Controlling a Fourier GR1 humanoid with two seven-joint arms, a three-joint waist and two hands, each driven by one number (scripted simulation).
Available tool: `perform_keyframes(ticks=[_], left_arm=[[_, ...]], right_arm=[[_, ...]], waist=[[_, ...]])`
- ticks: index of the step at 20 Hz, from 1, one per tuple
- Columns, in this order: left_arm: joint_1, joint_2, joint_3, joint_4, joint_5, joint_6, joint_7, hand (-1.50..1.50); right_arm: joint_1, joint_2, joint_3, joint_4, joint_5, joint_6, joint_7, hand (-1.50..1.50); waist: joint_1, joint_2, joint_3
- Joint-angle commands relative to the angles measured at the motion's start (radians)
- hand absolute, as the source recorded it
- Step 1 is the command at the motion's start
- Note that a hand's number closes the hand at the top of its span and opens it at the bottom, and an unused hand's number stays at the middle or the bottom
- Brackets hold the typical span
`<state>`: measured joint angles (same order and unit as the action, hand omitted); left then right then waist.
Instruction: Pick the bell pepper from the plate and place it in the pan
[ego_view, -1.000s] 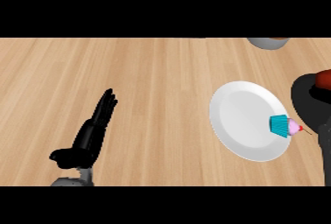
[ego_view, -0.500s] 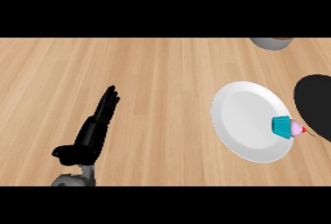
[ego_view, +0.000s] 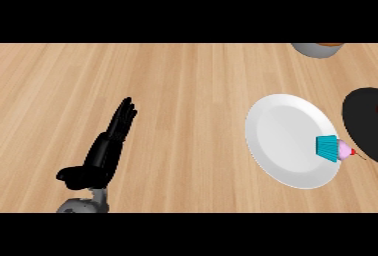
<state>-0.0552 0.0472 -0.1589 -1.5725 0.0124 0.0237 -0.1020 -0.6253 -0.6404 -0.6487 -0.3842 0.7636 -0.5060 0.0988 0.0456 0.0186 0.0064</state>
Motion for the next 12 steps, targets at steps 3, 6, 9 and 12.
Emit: perform_keyframes(ticks=[3,6,9,12], left_arm=[[-0.041,0.023,0.021,-0.008,0.013,-0.021,0.033,0.0],[-0.001,-0.011,0.005,0.047,0.006,-0.009,-0.03,0.0],[0.007,0.005,0.006,-0.002,-0.005,-0.003,-0.003,0.0],[0.016,0.013,0.02,-0.012,0.004,-0.004,0.015,0.0]], right_arm=[[-0.045,-0.028,-0.063,0.091,-0.075,0.044,-0.137,-1.5],[-0.032,0.01,-0.138,0.046,-0.163,-0.029,-0.286,-1.5],[-0.021,-0.002,-0.209,0.031,-0.248,-0.028,-0.384,-1.5],[-0.027,0.019,-0.269,0.03,-0.332,-0.015,-0.442,-1.5]], waist=[[0.018,0.012,0.003],[-0.003,0.005,0.002],[-0.013,-0.004,0.0],[-0.02,-0.008,-0.002]])
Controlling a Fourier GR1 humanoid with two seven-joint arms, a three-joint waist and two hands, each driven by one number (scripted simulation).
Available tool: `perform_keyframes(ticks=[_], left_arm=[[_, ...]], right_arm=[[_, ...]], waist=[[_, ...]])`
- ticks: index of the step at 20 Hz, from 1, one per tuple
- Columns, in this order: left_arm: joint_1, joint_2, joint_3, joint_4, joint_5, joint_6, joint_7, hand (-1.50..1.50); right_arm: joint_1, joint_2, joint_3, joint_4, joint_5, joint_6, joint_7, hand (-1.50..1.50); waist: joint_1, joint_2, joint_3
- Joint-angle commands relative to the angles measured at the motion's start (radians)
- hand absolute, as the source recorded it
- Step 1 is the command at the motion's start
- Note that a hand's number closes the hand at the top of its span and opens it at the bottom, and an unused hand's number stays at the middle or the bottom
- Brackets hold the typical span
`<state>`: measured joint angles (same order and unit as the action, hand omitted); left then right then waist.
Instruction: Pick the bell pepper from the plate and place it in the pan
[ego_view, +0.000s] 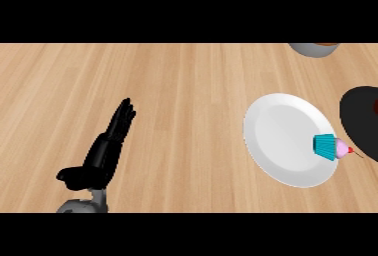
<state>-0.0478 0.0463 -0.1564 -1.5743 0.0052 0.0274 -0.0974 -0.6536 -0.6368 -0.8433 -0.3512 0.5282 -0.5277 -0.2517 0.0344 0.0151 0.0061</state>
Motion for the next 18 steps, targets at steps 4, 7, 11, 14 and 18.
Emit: perform_keyframes(ticks=[4,7,11,14,18], left_arm=[[0.013,0.017,0.023,0.012,-0.003,-0.004,-0.002,0.0],[0.061,0.009,0.007,-0.04,-0.002,0.002,0.004,0.0],[0.019,-0.033,-0.017,0.004,-0.024,0.024,-0.001,0.0],[0.008,0.006,0.032,-0.009,0.005,-0.007,0.016,0.0],[0.088,0.018,0.029,-0.036,0.004,-0.02,-0.008,0.0]], right_arm=[[0.041,0.011,-0.123,-0.01,-0.194,0.118,-0.178,-1.5],[0.156,-0.038,-0.172,-0.013,-0.274,0.304,-0.24,-1.5],[0.201,-0.02,-0.151,-0.048,-0.322,0.486,-0.273,-1.5],[0.263,0.04,-0.105,-0.158,-0.354,0.512,-0.268,-1.5],[0.384,0.116,-0.069,-0.367,-0.397,0.573,-0.224,-1.5]], waist=[[-0.025,-0.01,-0.004],[-0.036,-0.015,-0.004],[-0.045,-0.016,-0.006],[-0.041,-0.018,-0.007],[-0.044,-0.02,-0.008]])
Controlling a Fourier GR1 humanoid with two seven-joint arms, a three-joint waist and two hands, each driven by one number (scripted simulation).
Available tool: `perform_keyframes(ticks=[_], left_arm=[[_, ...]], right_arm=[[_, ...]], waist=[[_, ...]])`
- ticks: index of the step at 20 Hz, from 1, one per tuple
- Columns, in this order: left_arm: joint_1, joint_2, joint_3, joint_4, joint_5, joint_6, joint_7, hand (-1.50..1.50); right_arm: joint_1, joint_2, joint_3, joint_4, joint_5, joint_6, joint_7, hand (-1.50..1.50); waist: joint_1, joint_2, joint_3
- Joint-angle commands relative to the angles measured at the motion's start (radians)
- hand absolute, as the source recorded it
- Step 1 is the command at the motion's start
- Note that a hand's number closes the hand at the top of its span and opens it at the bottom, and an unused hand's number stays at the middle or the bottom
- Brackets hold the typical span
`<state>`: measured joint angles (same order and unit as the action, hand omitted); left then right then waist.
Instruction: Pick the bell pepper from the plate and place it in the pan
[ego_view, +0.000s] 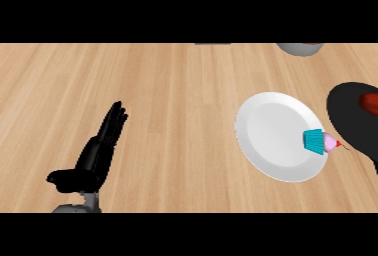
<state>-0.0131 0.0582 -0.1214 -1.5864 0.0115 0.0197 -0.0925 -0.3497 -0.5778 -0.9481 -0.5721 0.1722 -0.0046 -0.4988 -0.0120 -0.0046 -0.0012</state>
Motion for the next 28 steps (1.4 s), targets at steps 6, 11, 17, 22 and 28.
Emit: perform_keyframes(ticks=[6,11,17,22,28], left_arm=[[-0.02,-0.026,-0.006,0.045,-0.036,0.017,-0.009,0.0],[-0.001,-0.03,-0.022,-0.062,-0.027,0.004,0.063,0.0],[0.004,-0.024,-0.002,-0.05,-0.026,-0.013,0.043,0.0],[-0.057,-0.04,0.017,0.062,-0.05,0.0,0.0,0.0],[-0.037,-0.014,0.048,0.087,-0.039,-0.032,-0.075,0.0]], right_arm=[[0.271,0.192,0.067,-0.486,-0.11,0.052,0.137,-1.5],[0.37,0.237,0.109,-0.545,-0.139,0.042,0.102,-1.5],[0.411,0.24,0.173,-0.68,-0.117,-0.019,0.224,-1.5],[0.434,0.2,0.17,-0.601,-0.114,-0.021,0.155,-1.5],[0.404,0.195,0.221,-0.657,-0.045,-0.119,0.218,-1.5]], waist=[[-0.004,0.001,-0.001],[0.009,0.003,0.001],[0.01,0.004,0.001],[0.009,0.005,0.001],[0.011,0.005,0.001]])
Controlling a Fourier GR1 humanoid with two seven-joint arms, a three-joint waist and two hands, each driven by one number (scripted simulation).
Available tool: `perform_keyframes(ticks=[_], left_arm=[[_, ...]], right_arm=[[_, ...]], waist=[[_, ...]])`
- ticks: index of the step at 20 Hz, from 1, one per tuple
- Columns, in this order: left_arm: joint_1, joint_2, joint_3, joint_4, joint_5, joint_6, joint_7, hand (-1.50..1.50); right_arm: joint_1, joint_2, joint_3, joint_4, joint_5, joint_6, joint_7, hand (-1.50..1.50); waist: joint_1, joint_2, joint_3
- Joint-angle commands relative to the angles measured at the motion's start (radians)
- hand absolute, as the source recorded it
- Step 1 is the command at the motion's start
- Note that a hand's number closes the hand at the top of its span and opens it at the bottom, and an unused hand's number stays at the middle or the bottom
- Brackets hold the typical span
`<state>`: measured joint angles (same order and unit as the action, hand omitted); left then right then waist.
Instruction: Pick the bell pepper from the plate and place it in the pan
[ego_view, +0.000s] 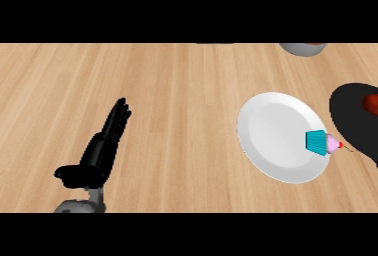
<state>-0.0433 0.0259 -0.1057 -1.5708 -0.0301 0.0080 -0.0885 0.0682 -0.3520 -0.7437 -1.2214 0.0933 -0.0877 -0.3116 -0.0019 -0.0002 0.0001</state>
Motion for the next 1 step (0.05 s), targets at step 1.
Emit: perform_keyframes(ticks=[1], left_arm=[[0.066,-0.025,-0.066,-0.007,-0.022,0.047,-0.061,0.0]], right_arm=[[0.034,0.006,0.015,-0.068,0.032,-0.048,0.017,-1.5]], waist=[[0.0,-0.001,0.0]])
